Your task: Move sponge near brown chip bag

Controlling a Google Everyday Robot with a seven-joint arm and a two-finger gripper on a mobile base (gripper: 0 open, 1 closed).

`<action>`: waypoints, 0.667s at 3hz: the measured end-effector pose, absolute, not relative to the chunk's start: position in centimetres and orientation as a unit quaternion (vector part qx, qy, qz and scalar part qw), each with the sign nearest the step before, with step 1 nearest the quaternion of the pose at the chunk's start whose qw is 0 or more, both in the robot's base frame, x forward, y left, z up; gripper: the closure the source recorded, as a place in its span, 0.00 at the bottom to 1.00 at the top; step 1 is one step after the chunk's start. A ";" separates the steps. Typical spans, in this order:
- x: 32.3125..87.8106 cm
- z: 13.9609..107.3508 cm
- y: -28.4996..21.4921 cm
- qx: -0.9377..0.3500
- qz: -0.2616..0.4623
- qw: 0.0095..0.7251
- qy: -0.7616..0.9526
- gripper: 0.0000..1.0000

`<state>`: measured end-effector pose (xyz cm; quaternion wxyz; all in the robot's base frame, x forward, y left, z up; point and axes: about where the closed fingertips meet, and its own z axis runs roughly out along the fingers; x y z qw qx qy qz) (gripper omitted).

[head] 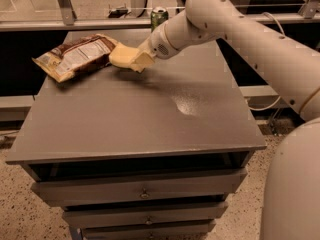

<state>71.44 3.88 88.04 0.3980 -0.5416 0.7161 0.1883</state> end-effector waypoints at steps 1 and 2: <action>72.0 87.3 6.0 -0.546 0.206 0.395 0.710 1.00; 71.9 87.2 7.9 -0.551 0.220 0.395 0.701 0.84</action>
Offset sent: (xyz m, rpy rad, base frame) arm 0.0037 0.0576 -0.0042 0.0669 0.0233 0.0838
